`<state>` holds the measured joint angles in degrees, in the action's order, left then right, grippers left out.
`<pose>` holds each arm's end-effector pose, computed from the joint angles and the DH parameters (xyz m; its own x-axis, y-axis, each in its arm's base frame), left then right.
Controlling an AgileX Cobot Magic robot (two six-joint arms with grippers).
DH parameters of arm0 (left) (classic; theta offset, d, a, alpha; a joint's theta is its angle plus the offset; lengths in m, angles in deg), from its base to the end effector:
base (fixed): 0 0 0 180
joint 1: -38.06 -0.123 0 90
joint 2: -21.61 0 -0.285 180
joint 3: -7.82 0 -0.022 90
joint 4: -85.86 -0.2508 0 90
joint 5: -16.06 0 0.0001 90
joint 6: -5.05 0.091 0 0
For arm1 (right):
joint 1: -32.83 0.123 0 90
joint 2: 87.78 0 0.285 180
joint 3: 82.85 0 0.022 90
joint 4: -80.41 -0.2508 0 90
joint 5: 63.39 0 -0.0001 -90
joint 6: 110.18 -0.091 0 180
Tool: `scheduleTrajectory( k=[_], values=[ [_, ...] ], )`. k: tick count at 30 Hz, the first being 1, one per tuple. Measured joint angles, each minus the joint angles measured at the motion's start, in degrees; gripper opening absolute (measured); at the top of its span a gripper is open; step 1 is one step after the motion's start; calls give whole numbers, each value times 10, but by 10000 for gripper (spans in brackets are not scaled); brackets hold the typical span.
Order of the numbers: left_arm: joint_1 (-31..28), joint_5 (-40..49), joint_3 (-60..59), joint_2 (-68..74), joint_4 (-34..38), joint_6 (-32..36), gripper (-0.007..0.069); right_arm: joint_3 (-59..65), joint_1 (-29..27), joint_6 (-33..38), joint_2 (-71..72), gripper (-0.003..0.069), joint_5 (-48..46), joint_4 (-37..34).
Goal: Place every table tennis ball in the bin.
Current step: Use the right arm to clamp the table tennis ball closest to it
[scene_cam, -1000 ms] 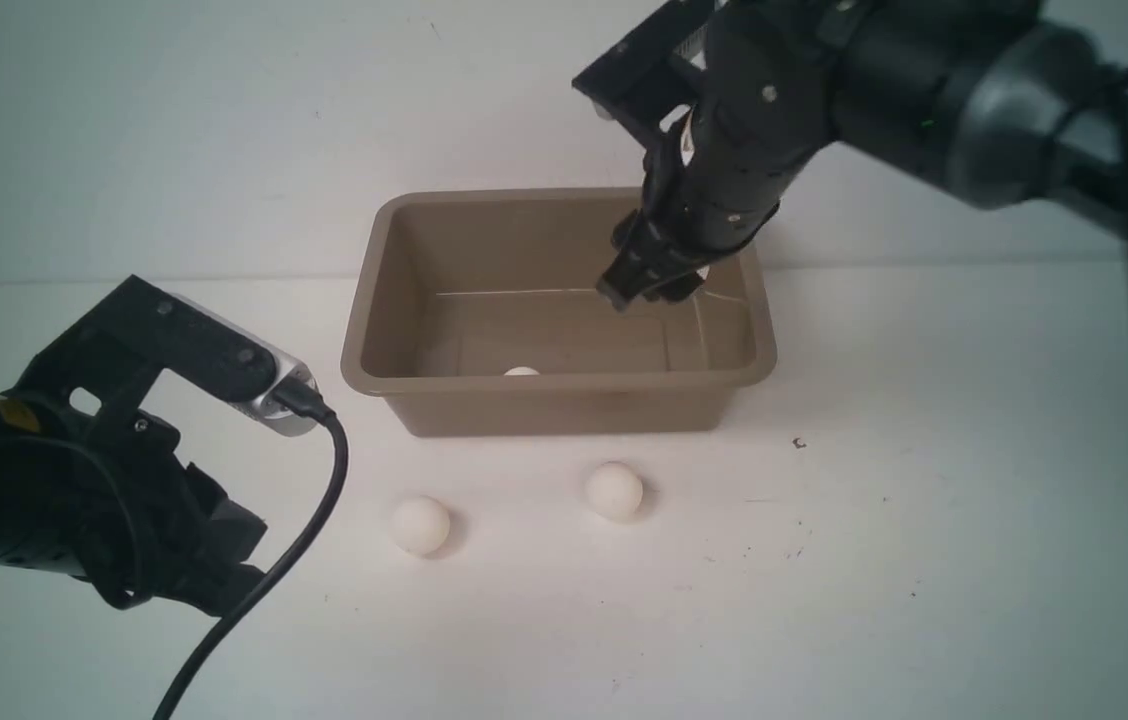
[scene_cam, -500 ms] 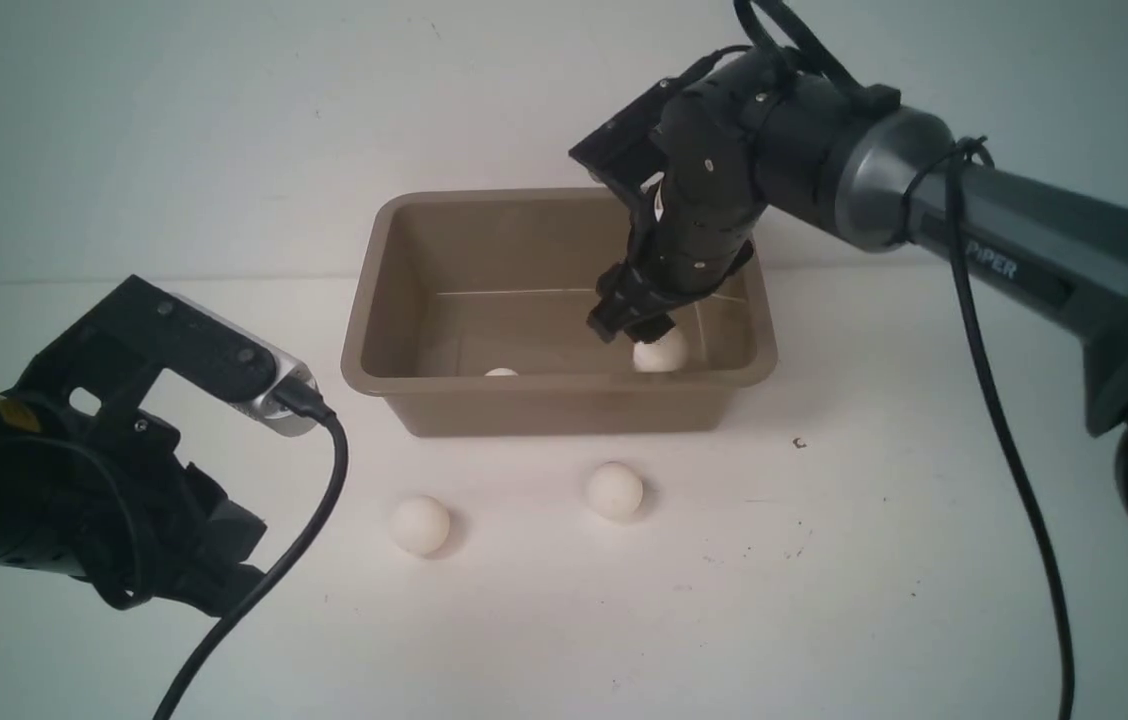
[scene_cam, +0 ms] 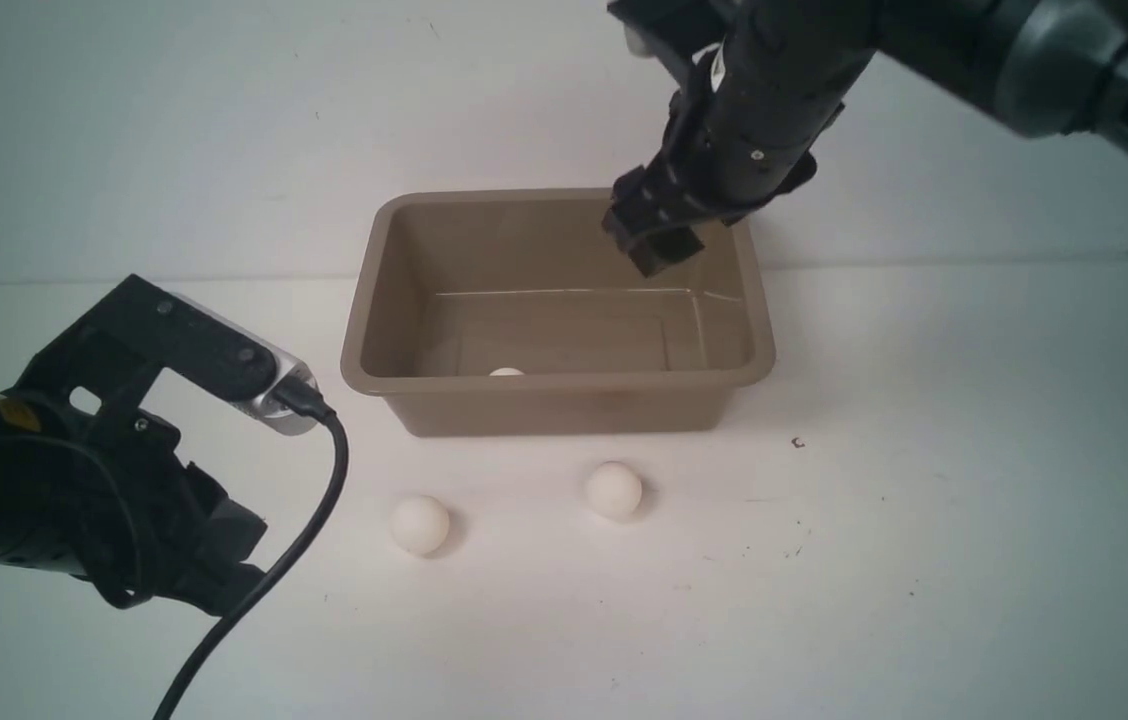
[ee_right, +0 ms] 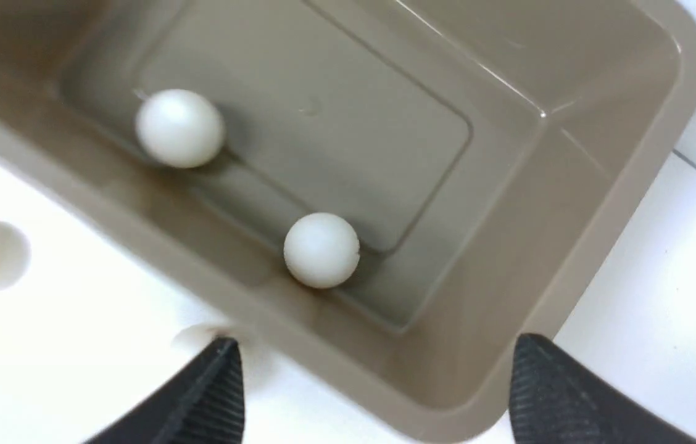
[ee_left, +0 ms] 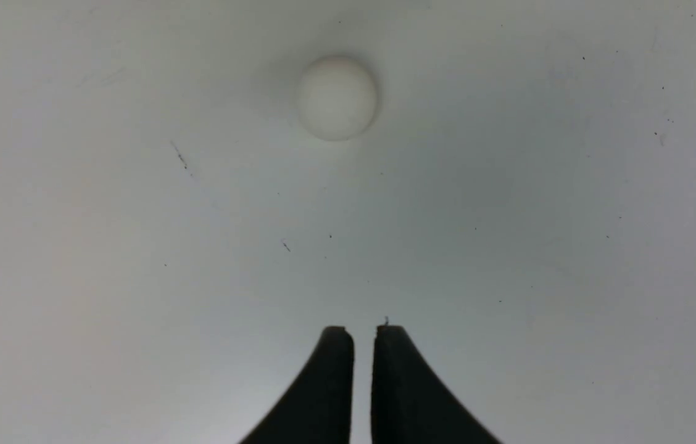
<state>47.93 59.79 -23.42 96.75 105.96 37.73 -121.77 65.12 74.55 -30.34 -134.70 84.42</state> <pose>0.2131 -0.0590 0.2736 -0.7091 0.4259 -0.5619 0.5327 0.8457 -0.0312 0.3740 0.2292 0.3306 -0.7080 -0.5711 -0.4155 -0.5867 0.8031 -0.1041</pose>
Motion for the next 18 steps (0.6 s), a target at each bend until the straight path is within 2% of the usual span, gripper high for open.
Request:
scheduleTrajectory(
  k=[8, 18],
  values=[
    [0, 0, 0, 0, 0, 0, 30, 44, 37, -15, 1, 522, -2, -10],
    [0, 0, 0, 0, -2, 0, 30, 67, 59, -131, -6, 522, -3, -40]
  ],
)
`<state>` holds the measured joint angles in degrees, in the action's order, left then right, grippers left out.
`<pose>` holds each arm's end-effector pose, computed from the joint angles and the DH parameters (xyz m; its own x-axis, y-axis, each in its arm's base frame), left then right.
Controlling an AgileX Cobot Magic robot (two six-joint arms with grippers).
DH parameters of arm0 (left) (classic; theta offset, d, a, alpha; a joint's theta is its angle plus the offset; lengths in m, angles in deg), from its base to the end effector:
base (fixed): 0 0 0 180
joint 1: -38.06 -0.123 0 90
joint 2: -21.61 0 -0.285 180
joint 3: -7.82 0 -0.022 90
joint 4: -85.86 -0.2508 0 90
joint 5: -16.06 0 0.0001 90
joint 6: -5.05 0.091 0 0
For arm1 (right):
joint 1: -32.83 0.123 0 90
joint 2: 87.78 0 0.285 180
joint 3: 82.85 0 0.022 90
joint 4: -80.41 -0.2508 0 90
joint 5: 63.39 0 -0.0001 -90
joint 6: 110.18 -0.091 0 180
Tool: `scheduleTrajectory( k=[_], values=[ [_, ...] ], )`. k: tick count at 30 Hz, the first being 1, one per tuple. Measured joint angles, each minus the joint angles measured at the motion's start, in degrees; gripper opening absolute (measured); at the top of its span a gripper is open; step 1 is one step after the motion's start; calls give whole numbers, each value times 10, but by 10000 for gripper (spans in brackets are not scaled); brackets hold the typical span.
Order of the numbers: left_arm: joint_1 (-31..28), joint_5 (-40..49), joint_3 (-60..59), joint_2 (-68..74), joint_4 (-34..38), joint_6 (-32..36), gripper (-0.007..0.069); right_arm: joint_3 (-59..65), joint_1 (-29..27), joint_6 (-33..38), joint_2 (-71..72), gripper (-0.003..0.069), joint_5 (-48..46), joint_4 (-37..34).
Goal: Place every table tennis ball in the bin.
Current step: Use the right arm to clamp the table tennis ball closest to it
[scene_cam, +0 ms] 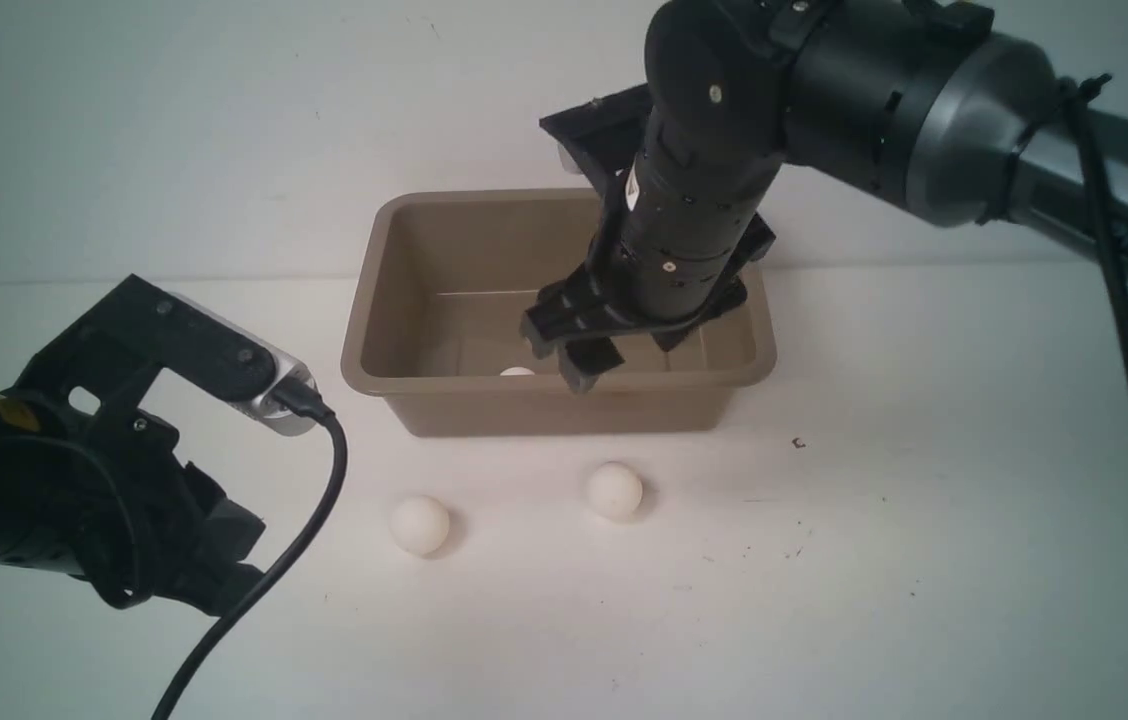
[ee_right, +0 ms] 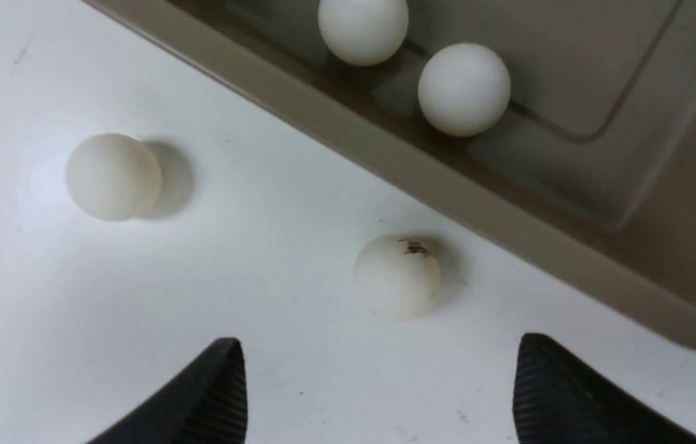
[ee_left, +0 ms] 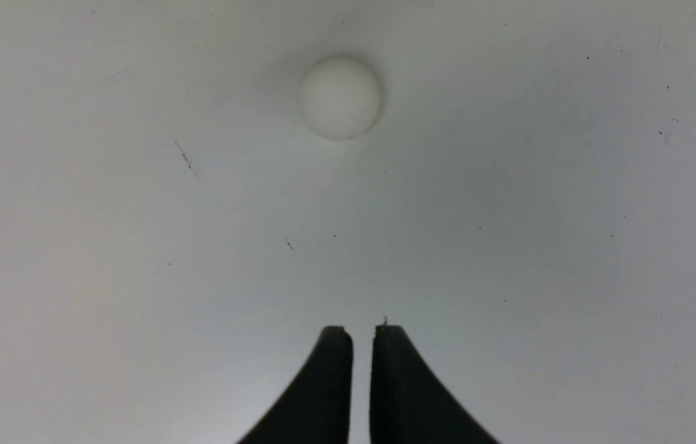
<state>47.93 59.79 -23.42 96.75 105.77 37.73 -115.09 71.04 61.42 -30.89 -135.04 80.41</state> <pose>0.2131 -0.0588 0.2735 -0.7084 0.4283 -0.5610 0.5335 0.8453 -0.0283 0.3410 0.2685 0.2931 -0.8318 -0.4689 -0.2972 -0.5024 0.8635 0.0439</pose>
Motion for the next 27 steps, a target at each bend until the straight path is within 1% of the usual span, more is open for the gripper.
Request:
scheduleTrajectory(
  k=[3, 9, 15, 21, 27],
  values=[
    [0, 0, 0, 0, 0, 0, 30, 0, 3, -22, 0, 522, 0, 0],
    [0, 0, 0, 0, 0, 0, 30, 0, 3, -40, -8, 522, 1, 0],
    [0, 0, 0, 0, -1, 0, 30, 11, 3, -41, -38, 522, 3, 0],
    [0, 0, 0, 0, -1, 0, 30, 26, 3, -42, -73, 522, 4, 32],
    [0, 0, 0, 0, -1, 0, 30, 26, 3, -42, -83, 522, 6, 29]
  ],
)
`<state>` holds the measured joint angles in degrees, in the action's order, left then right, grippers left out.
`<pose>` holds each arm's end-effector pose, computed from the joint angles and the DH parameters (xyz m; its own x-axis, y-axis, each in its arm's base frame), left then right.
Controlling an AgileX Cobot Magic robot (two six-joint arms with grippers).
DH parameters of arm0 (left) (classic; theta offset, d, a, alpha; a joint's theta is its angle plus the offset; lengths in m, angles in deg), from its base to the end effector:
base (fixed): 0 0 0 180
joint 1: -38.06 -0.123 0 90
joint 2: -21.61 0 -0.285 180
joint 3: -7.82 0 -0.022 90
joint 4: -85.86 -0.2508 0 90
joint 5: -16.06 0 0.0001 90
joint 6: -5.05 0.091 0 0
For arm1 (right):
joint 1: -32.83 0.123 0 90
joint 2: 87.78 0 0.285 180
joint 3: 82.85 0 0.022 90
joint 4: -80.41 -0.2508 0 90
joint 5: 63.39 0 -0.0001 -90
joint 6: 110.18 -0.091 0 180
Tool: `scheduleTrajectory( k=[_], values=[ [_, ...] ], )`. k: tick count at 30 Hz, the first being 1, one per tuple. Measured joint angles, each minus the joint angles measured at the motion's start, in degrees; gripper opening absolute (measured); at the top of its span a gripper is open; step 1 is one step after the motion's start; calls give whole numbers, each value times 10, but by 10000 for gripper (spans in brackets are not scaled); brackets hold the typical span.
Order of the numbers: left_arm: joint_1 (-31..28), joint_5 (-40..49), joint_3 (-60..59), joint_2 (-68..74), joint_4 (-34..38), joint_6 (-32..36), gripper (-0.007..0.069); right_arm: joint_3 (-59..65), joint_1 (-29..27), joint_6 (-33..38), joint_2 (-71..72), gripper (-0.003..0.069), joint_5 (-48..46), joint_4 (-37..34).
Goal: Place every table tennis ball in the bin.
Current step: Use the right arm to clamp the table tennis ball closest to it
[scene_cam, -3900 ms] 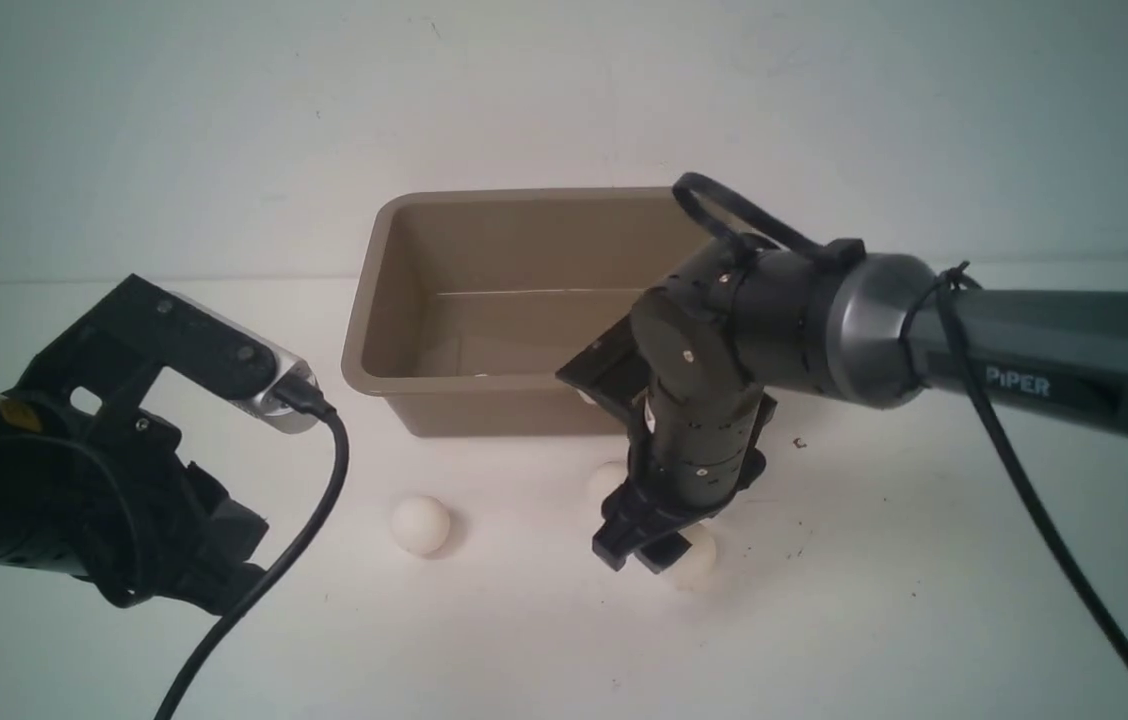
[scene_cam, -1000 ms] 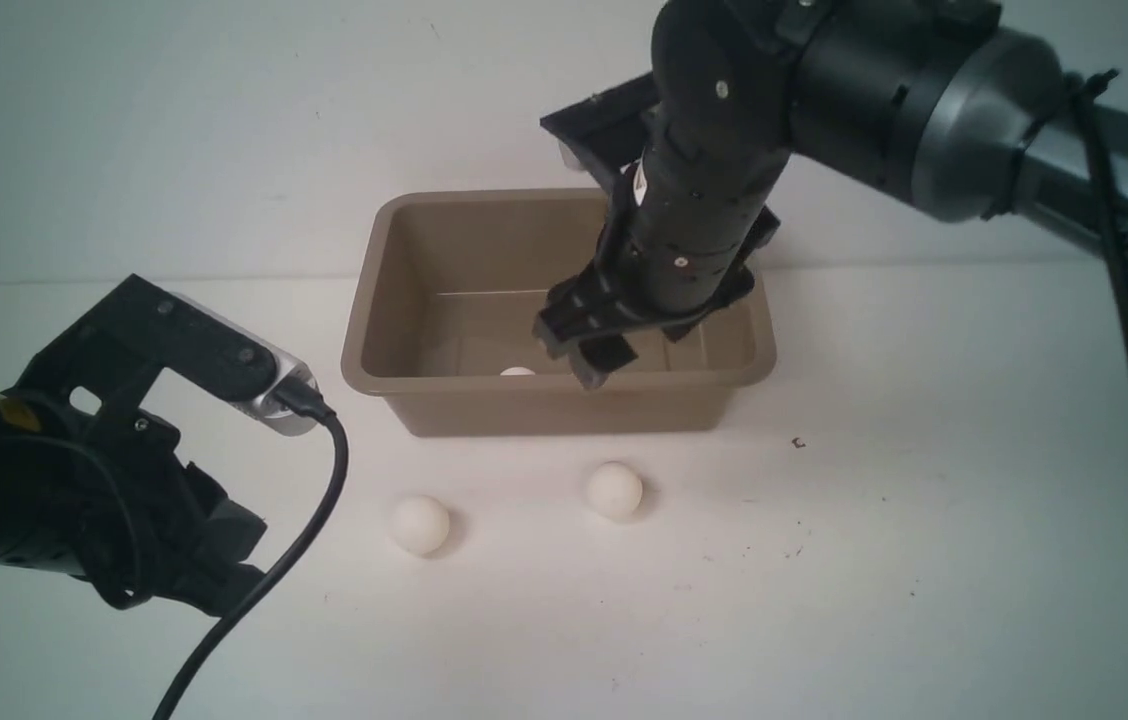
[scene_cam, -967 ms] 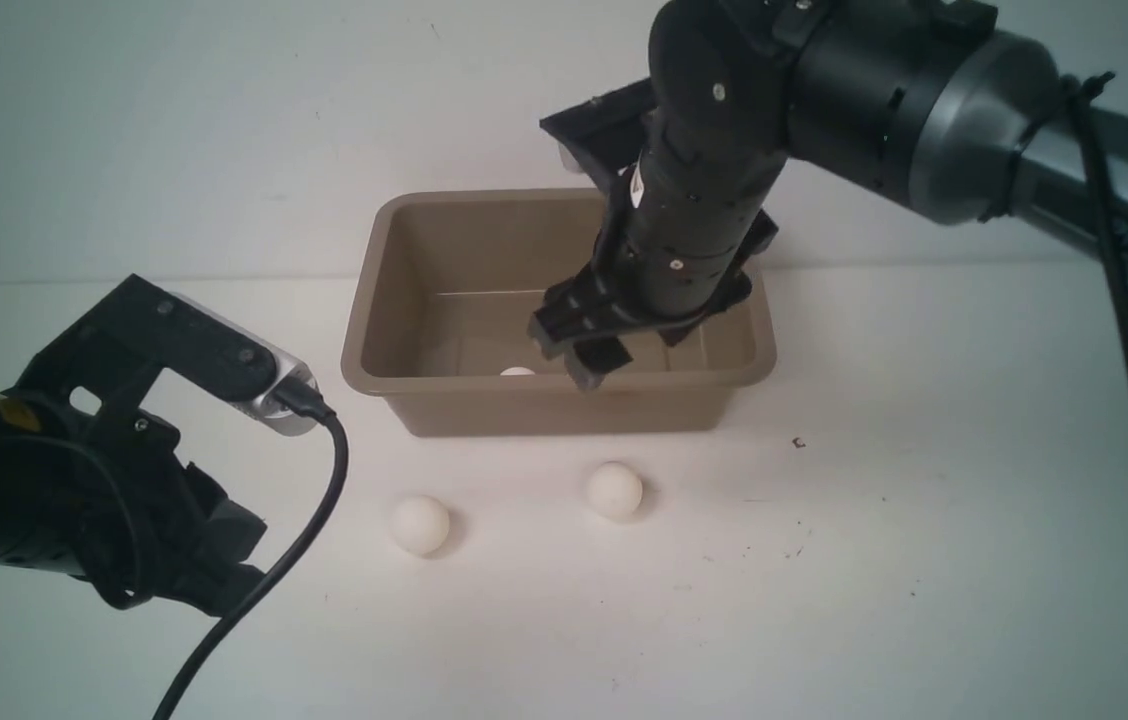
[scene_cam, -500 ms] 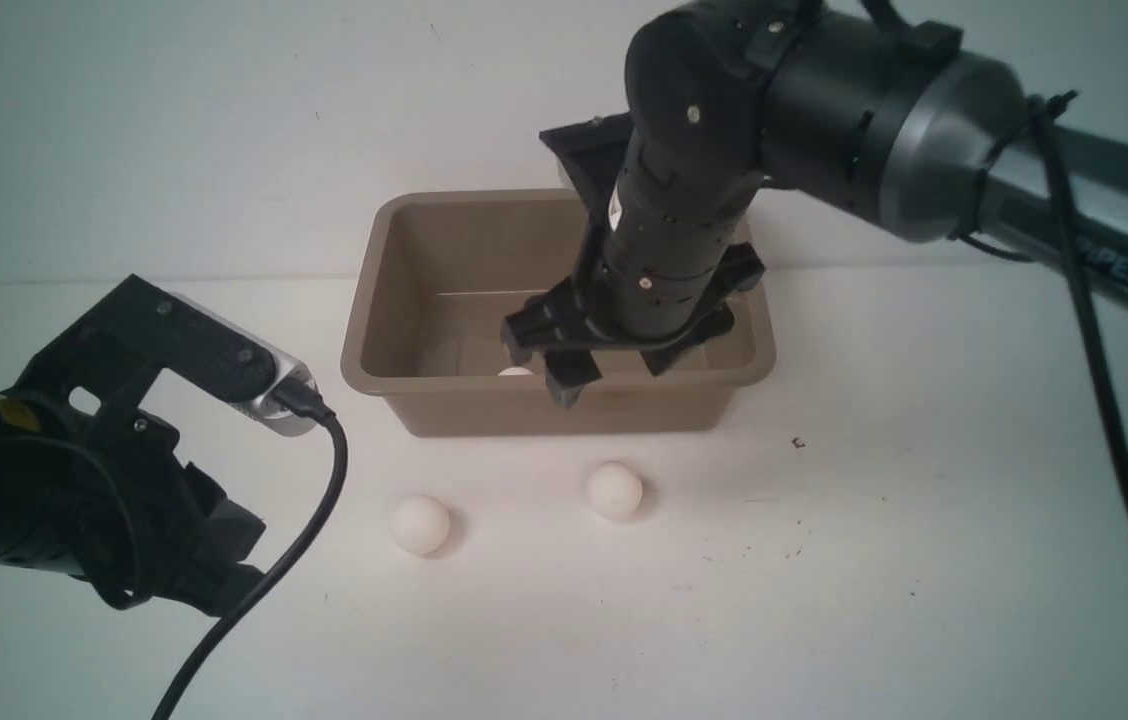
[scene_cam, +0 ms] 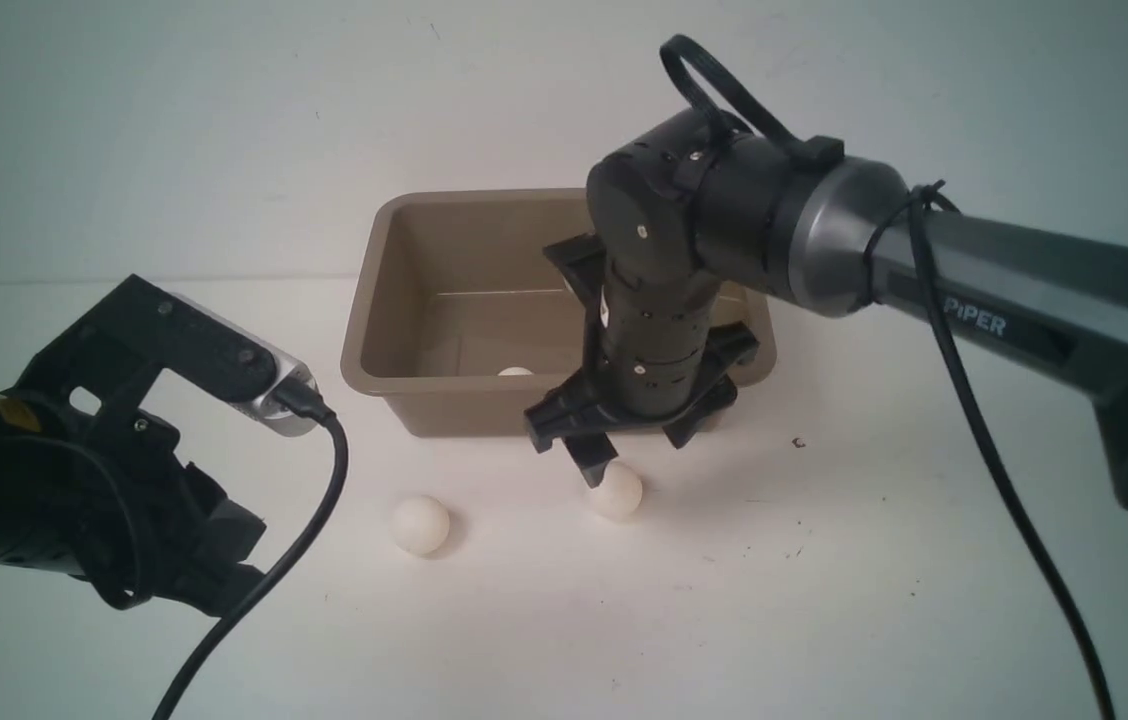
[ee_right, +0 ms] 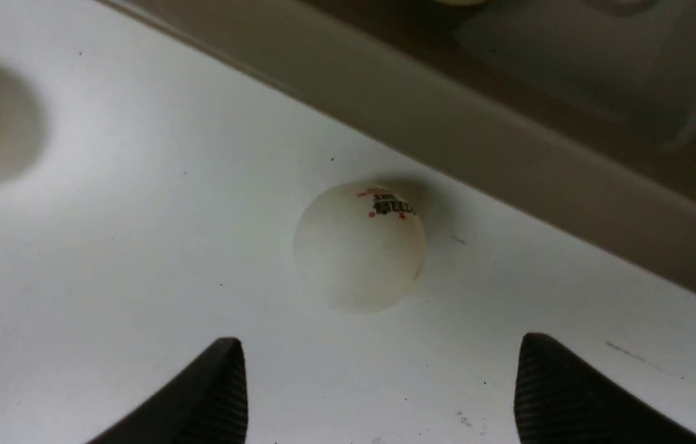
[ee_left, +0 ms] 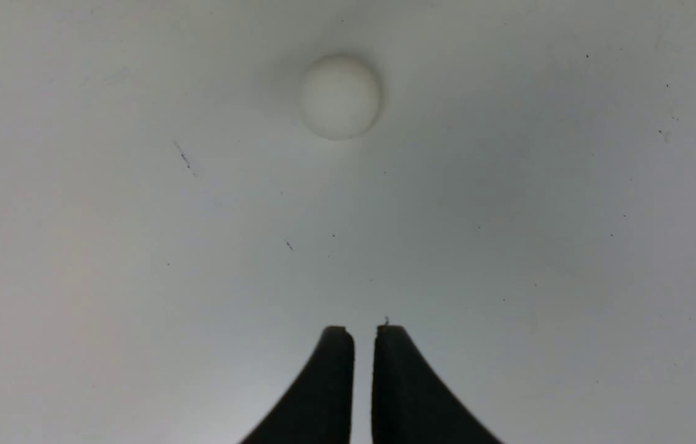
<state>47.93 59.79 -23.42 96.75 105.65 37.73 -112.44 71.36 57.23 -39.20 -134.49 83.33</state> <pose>0.2131 -0.0587 0.2735 -0.7080 0.4298 -0.5604 0.5340 0.8451 -0.0264 0.3545 0.2767 0.2166 -0.8850 -0.4470 -0.1306 -0.4482 0.8937 -0.0219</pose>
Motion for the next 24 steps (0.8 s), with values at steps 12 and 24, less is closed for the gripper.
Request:
scheduleTrajectory(
  k=[12, 24],
  values=[
    [0, 0, 0, 0, 1, 0, 30, -1, 0, 2, -35, 522, 36, -15],
    [0, 0, 0, 0, 1, 0, 30, -9, 0, 3, -60, 522, 56, -9]
  ],
)
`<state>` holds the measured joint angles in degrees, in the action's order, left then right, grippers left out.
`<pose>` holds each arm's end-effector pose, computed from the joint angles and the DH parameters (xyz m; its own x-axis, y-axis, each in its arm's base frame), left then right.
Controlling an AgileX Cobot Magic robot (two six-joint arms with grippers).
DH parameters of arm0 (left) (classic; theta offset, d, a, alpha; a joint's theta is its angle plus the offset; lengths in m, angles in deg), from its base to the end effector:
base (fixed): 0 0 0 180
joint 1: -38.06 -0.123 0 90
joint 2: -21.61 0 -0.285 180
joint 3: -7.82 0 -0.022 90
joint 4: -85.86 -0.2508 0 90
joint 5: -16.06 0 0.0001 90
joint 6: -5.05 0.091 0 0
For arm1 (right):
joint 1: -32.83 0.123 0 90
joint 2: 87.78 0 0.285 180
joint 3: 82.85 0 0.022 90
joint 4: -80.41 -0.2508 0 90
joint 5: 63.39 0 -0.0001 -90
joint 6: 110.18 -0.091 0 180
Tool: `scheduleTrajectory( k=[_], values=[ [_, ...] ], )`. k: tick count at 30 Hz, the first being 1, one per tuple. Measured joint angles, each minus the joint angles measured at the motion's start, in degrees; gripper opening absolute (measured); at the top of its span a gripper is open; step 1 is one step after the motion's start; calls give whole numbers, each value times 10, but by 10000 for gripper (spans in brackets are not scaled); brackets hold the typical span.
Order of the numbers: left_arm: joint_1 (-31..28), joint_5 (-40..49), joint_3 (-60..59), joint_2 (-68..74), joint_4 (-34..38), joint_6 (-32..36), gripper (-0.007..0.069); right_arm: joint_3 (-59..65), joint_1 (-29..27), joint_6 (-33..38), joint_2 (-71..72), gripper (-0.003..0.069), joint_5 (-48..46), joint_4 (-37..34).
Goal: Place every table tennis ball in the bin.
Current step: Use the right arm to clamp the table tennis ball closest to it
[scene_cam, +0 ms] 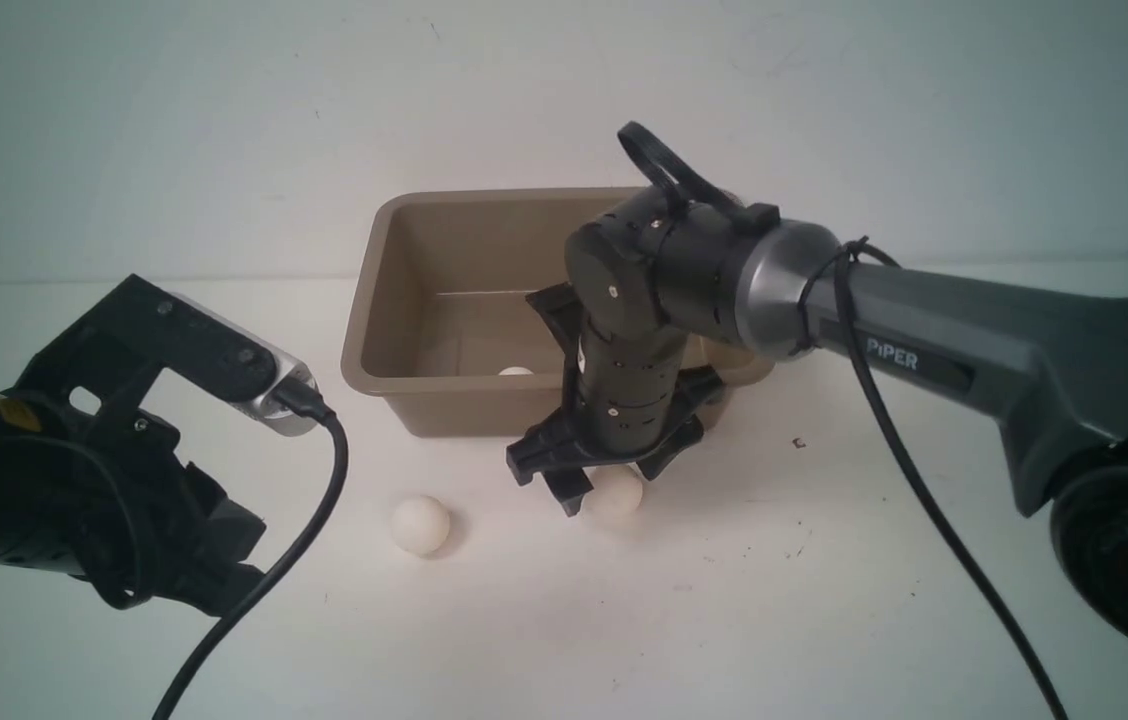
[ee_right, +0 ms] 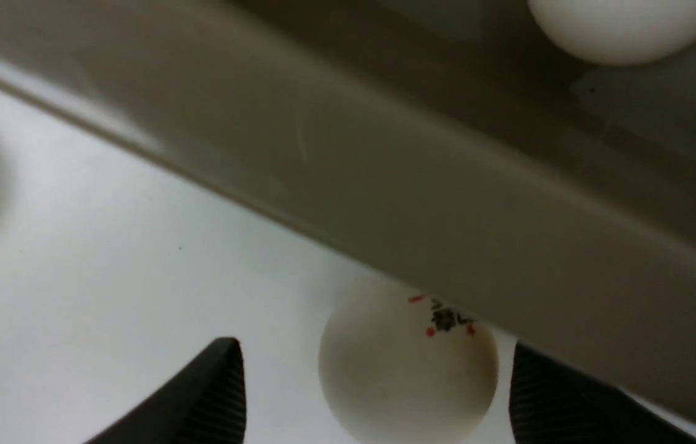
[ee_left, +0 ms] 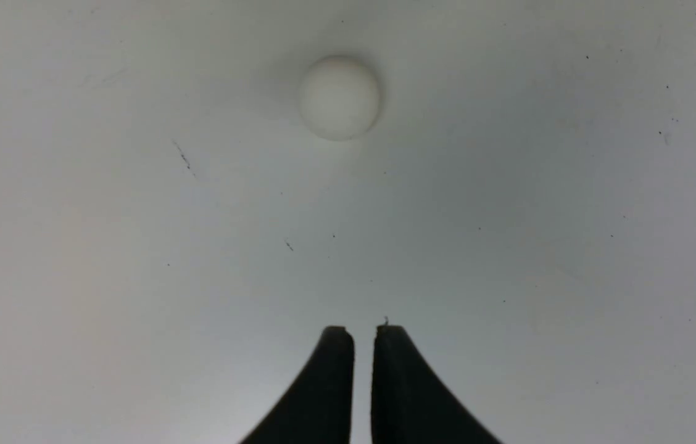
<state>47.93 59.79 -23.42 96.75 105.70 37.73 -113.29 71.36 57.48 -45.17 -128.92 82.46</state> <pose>0.2131 -0.0588 0.2735 -0.7081 0.4292 -0.5606 0.5338 0.8452 -0.0272 0.3679 0.2891 0.1737 -0.8833 -0.4489 -0.1349 -0.4524 0.8918 -0.0055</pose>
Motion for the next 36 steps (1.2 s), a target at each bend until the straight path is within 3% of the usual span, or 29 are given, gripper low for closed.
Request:
scheduleTrajectory(
  k=[6, 16, 22, 31, 36],
  values=[
    [0, 0, 0, 0, 0, 0, 30, 0, 0, 0, 0, 506, 2, 14],
    [0, 0, 0, 0, 1, 0, 30, -4, 0, -1, -27, 375, 9, 24],
    [0, 0, 0, 0, 1, 0, 30, -5, 0, 2, -28, 366, 8, 23],
    [0, -1, 0, 0, 1, 0, 30, -6, 5, 123, -20, 366, -43, -110],
    [0, -5, 0, 0, 1, 0, 30, -6, 21, 148, 26, 366, -45, -127]
  ],
)
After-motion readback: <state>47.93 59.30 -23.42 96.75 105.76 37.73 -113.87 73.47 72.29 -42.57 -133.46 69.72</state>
